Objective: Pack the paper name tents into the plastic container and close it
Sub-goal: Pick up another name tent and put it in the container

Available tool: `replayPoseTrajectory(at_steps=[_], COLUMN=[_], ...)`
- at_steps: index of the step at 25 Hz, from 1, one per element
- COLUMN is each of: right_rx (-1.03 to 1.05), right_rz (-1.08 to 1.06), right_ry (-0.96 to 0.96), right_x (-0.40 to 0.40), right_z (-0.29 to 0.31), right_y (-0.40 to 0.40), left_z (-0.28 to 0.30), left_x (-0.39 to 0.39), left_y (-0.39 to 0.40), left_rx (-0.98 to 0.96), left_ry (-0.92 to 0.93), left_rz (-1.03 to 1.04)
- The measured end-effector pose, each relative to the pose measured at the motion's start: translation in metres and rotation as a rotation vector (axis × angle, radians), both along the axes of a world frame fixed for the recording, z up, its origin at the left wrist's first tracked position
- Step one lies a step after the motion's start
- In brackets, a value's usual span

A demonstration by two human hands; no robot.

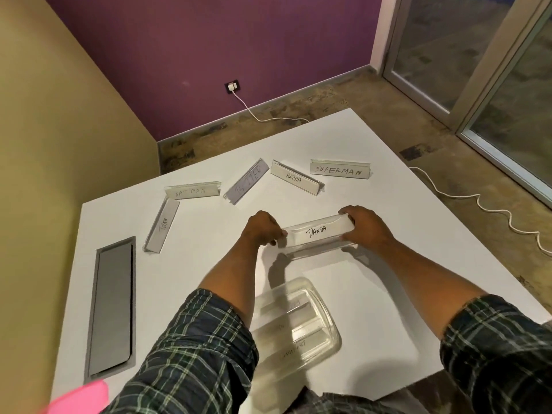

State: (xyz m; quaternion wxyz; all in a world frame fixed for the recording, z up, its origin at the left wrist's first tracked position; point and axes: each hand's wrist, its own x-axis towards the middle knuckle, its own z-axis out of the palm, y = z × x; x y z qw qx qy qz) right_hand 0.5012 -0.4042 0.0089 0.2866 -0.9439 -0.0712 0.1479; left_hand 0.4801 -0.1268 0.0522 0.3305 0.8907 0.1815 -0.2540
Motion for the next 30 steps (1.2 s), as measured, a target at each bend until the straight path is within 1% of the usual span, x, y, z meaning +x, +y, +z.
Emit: replayPoseTrajectory(at_steps=[3,7,10,12,16,19,21,26,28,30], right_rx=[-0.006,-0.138,-0.113,-0.103,-0.078,-0.081,-0.112,-0.264,-0.353,-0.461], right_rz=[0.096,0.314,0.482,0.615,0.808,0.920,0.985,1.116,1.151,1.168], right_ry=[-0.022,-0.144,-0.211,-0.223,-0.221,-0.270,-0.289,-0.341,-0.345,-0.338], right_x=[-0.023,-0.048,-0.066,-0.081,-0.105,-0.119,-0.127,-0.149,-0.156,-0.162], right_z=[0.020,0.037,0.045,0.045,0.039,0.032,0.026,0.009,0.003,-0.001], right_y=[0.011,0.024,0.034,0.039,0.045,0.049,0.051,0.060,0.065,0.072], left_z=[0.030,0.048,0.053,0.050,0.043,0.034,0.027,-0.004,-0.016,-0.026], left_x=[-0.033,-0.073,-0.101,-0.119,-0.144,-0.157,-0.164,-0.187,-0.198,-0.208], left_y=[0.025,0.056,0.075,0.083,0.077,0.061,0.048,0.022,0.017,0.014], left_rx=[-0.044,-0.092,-0.114,-0.097,-0.017,0.072,0.080,0.078,0.141,0.285], left_ry=[0.082,0.171,0.259,0.328,0.531,0.604,0.614,0.551,0.489,0.398], left_rz=[-0.031,-0.056,-0.116,-0.177,-0.359,-0.454,-0.488,-0.496,-0.507,-0.572])
